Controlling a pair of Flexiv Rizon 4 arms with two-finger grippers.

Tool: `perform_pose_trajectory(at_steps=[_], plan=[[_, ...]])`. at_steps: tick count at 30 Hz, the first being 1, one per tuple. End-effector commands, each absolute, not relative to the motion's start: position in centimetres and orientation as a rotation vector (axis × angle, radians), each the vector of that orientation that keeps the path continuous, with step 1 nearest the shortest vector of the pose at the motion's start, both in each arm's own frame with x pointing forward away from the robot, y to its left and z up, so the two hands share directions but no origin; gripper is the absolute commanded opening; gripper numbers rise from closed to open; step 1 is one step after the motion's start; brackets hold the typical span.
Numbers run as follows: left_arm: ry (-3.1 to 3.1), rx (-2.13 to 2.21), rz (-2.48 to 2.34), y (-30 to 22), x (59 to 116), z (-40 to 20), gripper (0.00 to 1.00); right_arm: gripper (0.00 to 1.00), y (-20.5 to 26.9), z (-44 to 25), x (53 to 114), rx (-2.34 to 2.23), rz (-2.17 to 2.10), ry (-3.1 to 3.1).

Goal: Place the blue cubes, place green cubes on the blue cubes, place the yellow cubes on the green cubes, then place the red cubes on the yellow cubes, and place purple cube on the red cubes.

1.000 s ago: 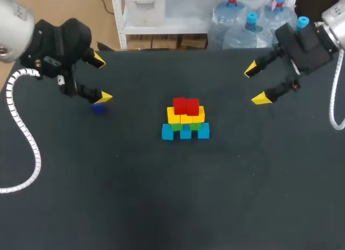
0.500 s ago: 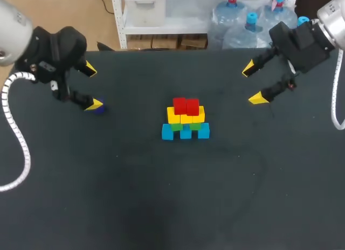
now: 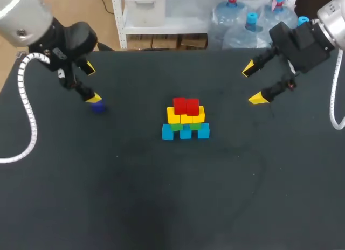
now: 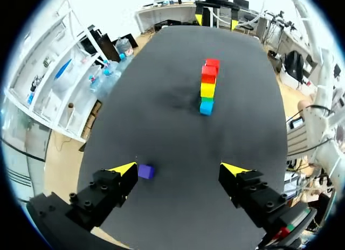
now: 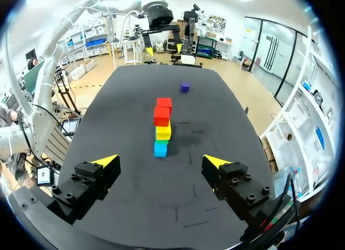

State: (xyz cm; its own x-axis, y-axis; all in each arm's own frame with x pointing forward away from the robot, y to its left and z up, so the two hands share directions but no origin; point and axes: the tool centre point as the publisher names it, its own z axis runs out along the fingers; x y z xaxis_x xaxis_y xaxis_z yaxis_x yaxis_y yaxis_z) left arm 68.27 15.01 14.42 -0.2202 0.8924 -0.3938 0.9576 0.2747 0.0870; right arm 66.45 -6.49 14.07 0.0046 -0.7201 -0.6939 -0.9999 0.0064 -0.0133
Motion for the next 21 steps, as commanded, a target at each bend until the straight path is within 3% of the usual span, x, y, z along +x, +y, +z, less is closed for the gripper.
perform_pose_trajectory(at_steps=[1, 13, 21], plan=[[2.153, 1.663, -0.319, 15.5, 69.2, 13.7, 1.00, 1.00, -6.5, 14.1, 66.4, -1.765, 0.697, 1.768], [2.245, 1.735, -0.216, 15.4, 69.7, 13.2, 1.00, 1.00, -6.5, 14.1, 66.4, -1.765, 0.697, 1.768], [2.413, 1.816, -0.175, 17.7, 73.3, 7.6, 1.00, 1.00, -6.5, 14.1, 66.4, -1.765, 0.697, 1.768]])
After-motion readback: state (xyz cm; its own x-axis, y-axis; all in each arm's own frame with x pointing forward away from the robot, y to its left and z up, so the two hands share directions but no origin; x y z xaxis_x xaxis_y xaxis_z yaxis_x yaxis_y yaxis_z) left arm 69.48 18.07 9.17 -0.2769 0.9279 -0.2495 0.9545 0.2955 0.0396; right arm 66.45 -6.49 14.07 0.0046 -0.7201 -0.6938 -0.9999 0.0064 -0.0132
